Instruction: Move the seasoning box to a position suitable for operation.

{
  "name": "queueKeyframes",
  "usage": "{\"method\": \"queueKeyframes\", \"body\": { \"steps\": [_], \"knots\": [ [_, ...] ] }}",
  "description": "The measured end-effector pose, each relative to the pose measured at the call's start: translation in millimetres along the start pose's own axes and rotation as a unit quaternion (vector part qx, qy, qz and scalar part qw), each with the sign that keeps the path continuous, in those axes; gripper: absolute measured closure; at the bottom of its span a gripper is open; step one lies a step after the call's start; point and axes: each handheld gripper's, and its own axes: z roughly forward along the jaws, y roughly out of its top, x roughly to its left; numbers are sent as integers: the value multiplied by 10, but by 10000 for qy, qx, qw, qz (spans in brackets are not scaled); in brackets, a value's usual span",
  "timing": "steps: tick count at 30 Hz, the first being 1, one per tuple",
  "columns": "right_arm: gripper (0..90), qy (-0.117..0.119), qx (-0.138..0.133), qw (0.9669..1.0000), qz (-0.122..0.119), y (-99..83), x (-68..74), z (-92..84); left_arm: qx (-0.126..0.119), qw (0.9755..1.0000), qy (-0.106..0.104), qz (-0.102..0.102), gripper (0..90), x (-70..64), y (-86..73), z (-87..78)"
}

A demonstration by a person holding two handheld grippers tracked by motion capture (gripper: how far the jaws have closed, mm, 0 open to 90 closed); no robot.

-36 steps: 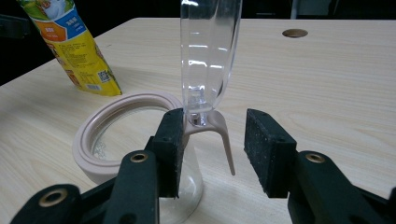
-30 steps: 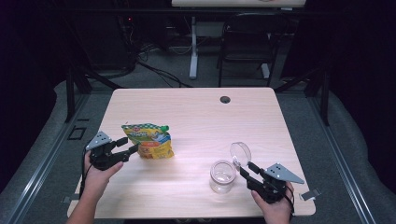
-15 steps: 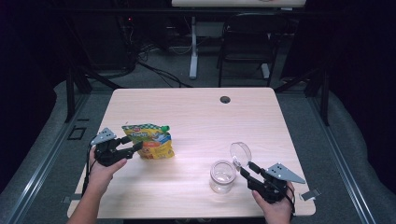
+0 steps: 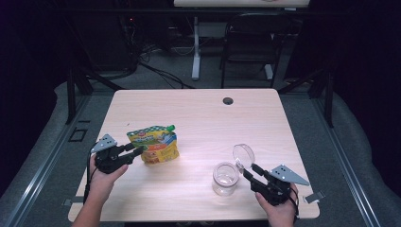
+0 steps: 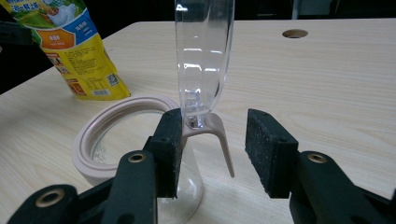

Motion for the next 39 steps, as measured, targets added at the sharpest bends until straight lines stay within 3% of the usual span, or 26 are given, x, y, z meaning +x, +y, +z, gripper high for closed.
{"method": "queueKeyframes", "body": {
  "steps": [9, 18, 19, 23, 34, 39],
  "knots": [
    [565, 16, 15, 10000, -10, 4, -10, -5, -82, 9997, -200, 91, 780, -108, 8, -71],
    [566, 15, 5, 10000, 0, 4, -9, -7, -4, 9984, -303, 472, 900, -282, 26, -51],
    [566, 21, 7, 10000, 1, 3, -10, -8, 8, 9980, -265, 574, 900, -328, 31, -45],
    [566, 30, 6, 10000, 1, 5, -13, -7, 78, 9974, -243, 672, 900, -400, 37, -44],
    [566, 31, -24, 10000, -4, 10, -15, -28, 59, 9973, -286, 676, 900, -428, -51, -228],
    [566, 35, -40, 10000, -2, 10, -17, -38, 69, 9980, -171, 611, 900, -408, -118, -347]
  ]
}}
